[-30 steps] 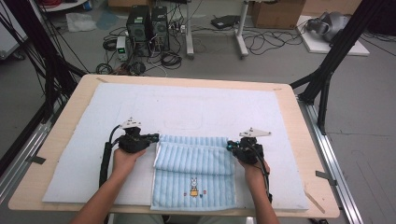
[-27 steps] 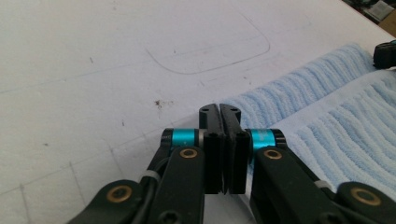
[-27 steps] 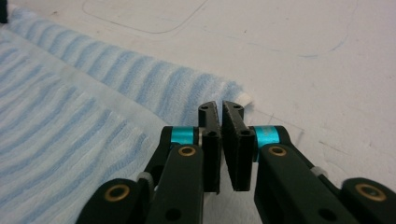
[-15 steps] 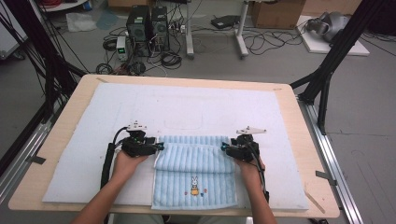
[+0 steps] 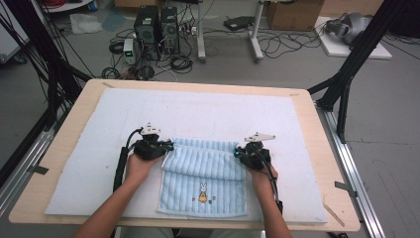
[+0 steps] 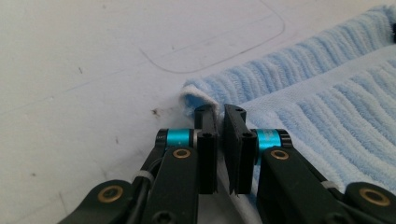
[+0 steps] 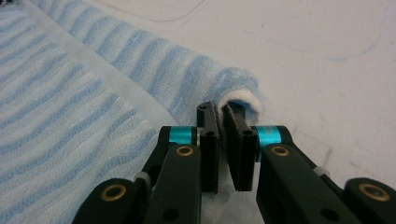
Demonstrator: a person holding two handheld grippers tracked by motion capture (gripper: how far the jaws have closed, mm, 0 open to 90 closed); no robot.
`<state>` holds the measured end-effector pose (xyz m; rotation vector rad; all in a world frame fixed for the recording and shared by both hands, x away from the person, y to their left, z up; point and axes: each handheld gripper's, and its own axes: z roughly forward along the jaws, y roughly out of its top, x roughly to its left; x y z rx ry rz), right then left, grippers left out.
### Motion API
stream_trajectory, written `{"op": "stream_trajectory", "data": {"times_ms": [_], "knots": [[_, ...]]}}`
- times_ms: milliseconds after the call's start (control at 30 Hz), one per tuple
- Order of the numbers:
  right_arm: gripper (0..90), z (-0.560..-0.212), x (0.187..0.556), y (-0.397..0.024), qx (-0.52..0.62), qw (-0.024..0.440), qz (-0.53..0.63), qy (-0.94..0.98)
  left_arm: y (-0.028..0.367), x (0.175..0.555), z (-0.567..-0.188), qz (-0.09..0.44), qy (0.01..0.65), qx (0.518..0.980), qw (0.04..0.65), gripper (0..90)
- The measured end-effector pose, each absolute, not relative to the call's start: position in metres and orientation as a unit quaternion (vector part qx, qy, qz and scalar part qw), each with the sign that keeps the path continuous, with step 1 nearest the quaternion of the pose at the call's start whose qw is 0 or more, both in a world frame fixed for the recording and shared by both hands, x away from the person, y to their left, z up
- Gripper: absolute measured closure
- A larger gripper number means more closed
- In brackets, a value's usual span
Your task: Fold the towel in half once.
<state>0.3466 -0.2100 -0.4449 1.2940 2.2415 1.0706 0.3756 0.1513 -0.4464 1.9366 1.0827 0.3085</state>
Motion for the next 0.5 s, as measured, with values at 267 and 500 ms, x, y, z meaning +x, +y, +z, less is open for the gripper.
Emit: {"op": "stream_trajectory", "data": {"times_ms": [267,500], "knots": [[84.8,-0.441,0.375,-0.198,0.471,0.196,0.359,0.782,0.160,0.410,-0.442,0.156,0.402,0.777,0.459,83.4],[84.7,-0.439,0.395,-0.194,0.482,0.199,0.362,0.772,0.166,0.421,-0.442,0.158,0.410,0.758,0.482,83.2]]}}
